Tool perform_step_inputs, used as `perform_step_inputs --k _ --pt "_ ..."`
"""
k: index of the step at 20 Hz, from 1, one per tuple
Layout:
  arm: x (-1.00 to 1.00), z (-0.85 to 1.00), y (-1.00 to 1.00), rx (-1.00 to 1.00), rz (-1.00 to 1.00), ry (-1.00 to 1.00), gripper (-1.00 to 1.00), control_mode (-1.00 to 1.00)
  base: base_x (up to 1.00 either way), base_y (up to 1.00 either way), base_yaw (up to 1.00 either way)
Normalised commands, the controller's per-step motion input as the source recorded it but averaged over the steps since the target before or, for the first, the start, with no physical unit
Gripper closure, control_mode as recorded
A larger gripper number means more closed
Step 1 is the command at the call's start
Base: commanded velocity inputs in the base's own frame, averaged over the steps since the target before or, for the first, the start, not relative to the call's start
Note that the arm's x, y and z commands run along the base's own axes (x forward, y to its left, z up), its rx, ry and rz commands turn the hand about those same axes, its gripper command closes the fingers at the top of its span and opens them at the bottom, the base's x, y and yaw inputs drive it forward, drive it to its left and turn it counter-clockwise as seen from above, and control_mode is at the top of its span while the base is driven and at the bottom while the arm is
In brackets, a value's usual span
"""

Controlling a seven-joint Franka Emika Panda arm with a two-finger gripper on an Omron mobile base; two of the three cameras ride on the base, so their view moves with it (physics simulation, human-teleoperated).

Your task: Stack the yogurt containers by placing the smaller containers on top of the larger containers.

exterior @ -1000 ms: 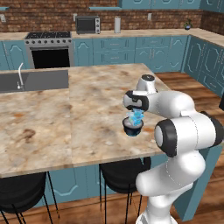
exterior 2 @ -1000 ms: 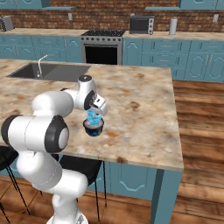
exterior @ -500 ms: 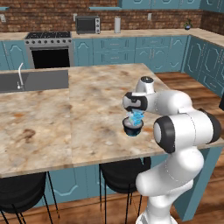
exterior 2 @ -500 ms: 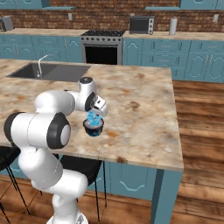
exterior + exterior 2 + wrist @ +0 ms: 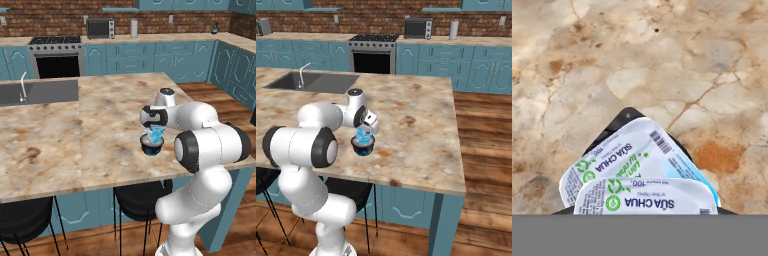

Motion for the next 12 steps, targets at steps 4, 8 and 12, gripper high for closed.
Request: perform_step_inputs --k 4,8,12 --pt "0.1 0.0 0.0 0.0 0.0 0.05 1.0 -1.0 0.0 0.0 0.0" --pt "0.11 0.0 0.03 -0.01 0.0 0.08 -1.0 -1.0 0.0 0.0 0.0" --pt "0.05 0.0 0.17 -0.04 0.0 0.07 -1.0 -1.0 0.0 0.0 0.0"
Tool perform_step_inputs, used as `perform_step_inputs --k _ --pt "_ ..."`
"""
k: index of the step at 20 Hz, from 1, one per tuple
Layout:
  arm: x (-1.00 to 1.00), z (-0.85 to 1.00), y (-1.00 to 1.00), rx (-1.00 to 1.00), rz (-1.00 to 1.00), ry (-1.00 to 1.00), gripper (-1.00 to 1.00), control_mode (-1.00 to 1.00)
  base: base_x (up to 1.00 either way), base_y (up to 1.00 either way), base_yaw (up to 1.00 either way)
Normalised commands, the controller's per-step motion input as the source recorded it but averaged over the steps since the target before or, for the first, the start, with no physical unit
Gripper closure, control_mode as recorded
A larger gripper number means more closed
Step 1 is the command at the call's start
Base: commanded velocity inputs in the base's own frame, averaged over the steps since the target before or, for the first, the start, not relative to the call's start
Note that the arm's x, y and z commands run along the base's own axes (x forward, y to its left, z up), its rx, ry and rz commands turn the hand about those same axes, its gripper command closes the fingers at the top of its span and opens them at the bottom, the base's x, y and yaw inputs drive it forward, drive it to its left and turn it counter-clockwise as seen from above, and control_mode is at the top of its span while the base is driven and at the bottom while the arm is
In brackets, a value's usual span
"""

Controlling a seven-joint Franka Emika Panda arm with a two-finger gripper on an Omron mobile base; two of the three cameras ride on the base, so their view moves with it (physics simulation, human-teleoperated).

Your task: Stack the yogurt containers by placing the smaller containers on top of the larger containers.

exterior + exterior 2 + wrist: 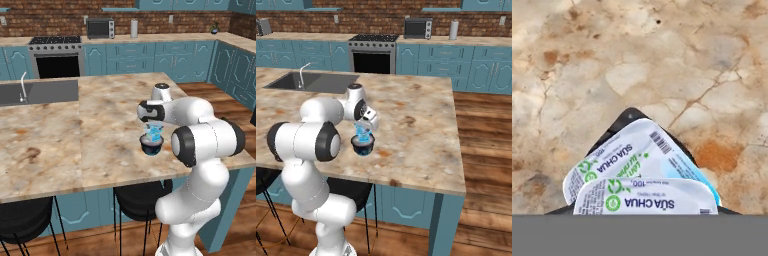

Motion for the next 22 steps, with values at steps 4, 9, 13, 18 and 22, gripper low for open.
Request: perform_step_inputs --k 4,9,13,18,22 --pt "0.0 0.0 0.04 -0.01 0.0 0.05 -1.0 -1.0 0.0 0.0 0.0" --pt "0.0 0.0 0.0 0.0 0.0 0.02 -1.0 -1.0 0.0 0.0 0.0" --pt "-0.12 0.12 0.0 0.0 0.0 0.02 -1.0 -1.0 0.0 0.0 0.0" --pt "-0.61 0.45 0.0 0.0 0.0 -0.1 -1.0 -1.0 0.0 0.0 0.0" --pt "-0.73 0.39 0.0 0.0 0.0 -0.17 -1.0 -1.0 0.0 0.0 0.0"
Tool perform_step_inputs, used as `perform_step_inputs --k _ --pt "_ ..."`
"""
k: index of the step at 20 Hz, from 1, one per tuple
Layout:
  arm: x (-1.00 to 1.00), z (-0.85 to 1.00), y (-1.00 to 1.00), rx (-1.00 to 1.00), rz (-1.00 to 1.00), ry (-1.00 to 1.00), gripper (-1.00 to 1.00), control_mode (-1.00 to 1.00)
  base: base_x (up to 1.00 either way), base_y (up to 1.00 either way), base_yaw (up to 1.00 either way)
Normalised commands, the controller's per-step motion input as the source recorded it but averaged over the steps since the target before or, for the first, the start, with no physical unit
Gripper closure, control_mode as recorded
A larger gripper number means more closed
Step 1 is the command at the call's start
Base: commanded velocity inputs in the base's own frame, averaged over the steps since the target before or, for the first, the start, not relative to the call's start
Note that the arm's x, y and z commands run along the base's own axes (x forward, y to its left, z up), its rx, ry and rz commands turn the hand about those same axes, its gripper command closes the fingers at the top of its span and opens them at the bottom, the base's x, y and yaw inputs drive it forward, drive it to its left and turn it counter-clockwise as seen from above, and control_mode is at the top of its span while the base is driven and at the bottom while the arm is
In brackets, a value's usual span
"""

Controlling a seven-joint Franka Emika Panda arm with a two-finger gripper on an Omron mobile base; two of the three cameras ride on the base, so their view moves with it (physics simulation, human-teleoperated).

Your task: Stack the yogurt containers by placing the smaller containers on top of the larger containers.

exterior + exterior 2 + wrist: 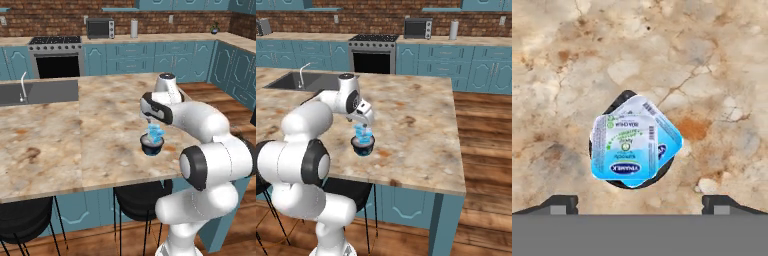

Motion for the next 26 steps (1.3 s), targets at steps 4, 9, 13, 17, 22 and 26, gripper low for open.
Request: perform_step_inputs --k 4,9,13,17,22,26 --pt "-0.76 0.33 0.0 0.0 0.0 -0.16 -1.0 -1.0 0.0 0.0 0.0" --pt "-0.84 0.41 0.0 0.0 0.01 -0.16 -1.0 -1.0 0.0 0.0 0.0" --pt "-0.94 0.31 0.0 -0.01 0.01 -0.12 -1.0 -1.0 0.0 0.0 0.0" --pt "-0.98 0.18 0.0 0.0 0.0 -0.09 -1.0 -1.0 0.0 0.0 0.0" --pt "-1.0 0.12 0.0 0.0 0.0 -0.09 -1.0 -1.0 0.0 0.0 0.0" --pt "-1.0 0.11 0.0 0.0 0.0 -0.12 -1.0 -1.0 0.0 0.0 0.0"
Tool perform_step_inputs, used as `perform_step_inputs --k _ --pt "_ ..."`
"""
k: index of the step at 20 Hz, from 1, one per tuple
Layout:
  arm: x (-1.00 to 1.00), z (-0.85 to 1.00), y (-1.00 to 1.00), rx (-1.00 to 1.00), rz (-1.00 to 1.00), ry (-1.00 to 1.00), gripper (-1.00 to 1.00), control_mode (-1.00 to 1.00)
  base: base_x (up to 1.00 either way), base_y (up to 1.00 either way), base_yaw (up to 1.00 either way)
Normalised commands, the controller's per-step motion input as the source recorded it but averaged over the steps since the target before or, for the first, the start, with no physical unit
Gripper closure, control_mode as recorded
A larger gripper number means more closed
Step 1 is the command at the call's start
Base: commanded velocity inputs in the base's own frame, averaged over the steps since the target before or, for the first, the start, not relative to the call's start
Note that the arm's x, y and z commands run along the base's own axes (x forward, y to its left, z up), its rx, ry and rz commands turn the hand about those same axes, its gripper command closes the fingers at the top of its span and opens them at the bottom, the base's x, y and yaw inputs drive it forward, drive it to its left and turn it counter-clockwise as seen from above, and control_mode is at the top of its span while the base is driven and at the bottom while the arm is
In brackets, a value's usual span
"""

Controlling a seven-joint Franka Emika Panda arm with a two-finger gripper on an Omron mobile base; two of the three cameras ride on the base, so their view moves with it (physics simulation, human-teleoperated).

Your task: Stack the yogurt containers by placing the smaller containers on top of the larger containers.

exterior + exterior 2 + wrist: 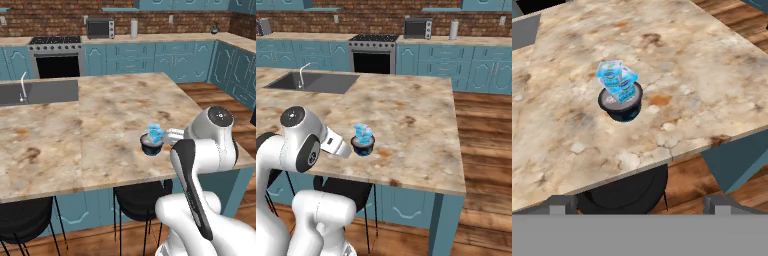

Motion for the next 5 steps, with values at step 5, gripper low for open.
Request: perform_step_inputs --k 5 --pt "-0.89 0.08 0.0 0.0 0.01 -0.12 -1.0 -1.0 0.0 0.0 0.0"
